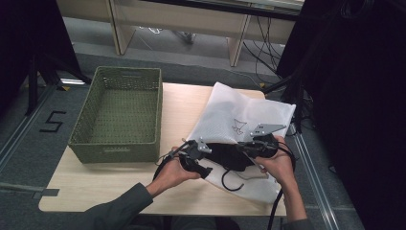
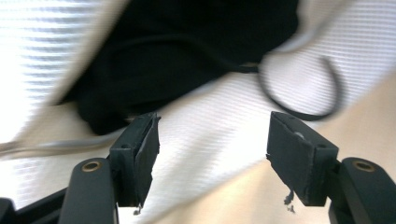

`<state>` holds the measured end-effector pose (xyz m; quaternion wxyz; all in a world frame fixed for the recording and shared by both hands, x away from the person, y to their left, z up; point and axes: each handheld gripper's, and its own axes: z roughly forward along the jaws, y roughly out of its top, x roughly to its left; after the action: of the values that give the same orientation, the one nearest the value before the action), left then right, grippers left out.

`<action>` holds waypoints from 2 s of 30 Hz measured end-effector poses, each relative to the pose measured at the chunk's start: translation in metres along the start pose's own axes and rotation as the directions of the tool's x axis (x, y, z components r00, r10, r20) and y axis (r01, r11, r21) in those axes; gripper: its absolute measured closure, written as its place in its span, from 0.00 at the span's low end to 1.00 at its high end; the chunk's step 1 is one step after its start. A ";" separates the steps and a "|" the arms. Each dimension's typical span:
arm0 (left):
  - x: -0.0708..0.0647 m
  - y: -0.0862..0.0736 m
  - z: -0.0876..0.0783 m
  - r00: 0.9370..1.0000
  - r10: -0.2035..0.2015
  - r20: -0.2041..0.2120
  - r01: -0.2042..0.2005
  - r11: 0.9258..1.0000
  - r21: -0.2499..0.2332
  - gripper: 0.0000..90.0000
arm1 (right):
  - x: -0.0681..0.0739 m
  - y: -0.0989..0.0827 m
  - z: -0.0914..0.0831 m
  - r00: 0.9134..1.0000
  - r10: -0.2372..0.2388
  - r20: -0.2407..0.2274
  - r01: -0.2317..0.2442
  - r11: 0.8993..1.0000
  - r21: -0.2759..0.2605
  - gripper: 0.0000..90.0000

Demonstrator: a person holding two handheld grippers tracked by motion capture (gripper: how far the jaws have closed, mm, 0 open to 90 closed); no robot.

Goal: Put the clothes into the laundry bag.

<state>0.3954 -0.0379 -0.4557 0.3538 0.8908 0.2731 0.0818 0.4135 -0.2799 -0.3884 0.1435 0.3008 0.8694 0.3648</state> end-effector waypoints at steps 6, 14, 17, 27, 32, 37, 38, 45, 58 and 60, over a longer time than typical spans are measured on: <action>-0.026 -0.003 0.025 0.990 0.058 0.131 -0.060 0.998 0.008 0.42 | -0.001 -0.001 -0.002 1.000 0.007 0.007 -0.007 1.000 -0.002 0.97; -0.048 0.000 0.054 0.974 0.146 0.176 -0.147 0.989 -0.007 0.46 | -0.007 -0.003 -0.006 1.000 0.023 0.016 -0.023 1.000 -0.017 0.97; -0.050 0.001 0.062 0.970 0.179 0.167 -0.182 0.983 0.004 0.60 | -0.007 -0.003 -0.006 1.000 0.020 0.014 -0.020 1.000 -0.018 0.97; -0.037 0.011 0.073 0.984 0.107 0.146 -0.106 0.994 -0.013 0.93 | -0.006 -0.002 -0.005 1.000 0.018 0.013 -0.018 1.000 -0.014 0.97; -0.030 0.022 0.079 0.991 0.115 0.070 -0.112 0.993 -0.039 0.97 | -0.006 -0.002 -0.005 1.000 0.019 0.013 -0.019 1.000 -0.013 0.97; -0.017 0.030 0.084 0.996 0.084 0.010 -0.084 0.994 -0.064 0.97 | -0.007 -0.003 -0.006 1.000 0.017 0.013 -0.017 1.000 -0.018 0.97; -0.015 0.031 0.084 0.997 0.077 -0.001 -0.077 0.995 -0.068 0.97 | -0.007 -0.003 -0.006 1.000 0.023 0.014 -0.023 1.000 -0.015 0.97; 0.001 0.037 0.081 1.000 0.019 -0.016 -0.020 0.995 -0.093 0.96 | -0.008 -0.005 -0.007 0.999 0.032 0.014 -0.032 0.999 -0.018 0.97; 0.005 0.028 0.065 0.999 0.035 0.042 -0.032 0.996 -0.079 0.80 | -0.011 -0.010 -0.009 0.999 0.030 0.024 -0.030 0.999 -0.017 0.97; 0.004 0.028 0.067 0.998 0.029 0.047 -0.025 0.997 -0.076 0.80 | -0.012 -0.011 -0.010 0.999 0.022 0.025 -0.022 1.000 -0.012 0.96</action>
<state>0.4338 -0.0915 -0.4859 0.3926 0.8822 0.2490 0.0753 0.4135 -0.2986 -0.3893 0.1520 0.3139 0.8621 0.3676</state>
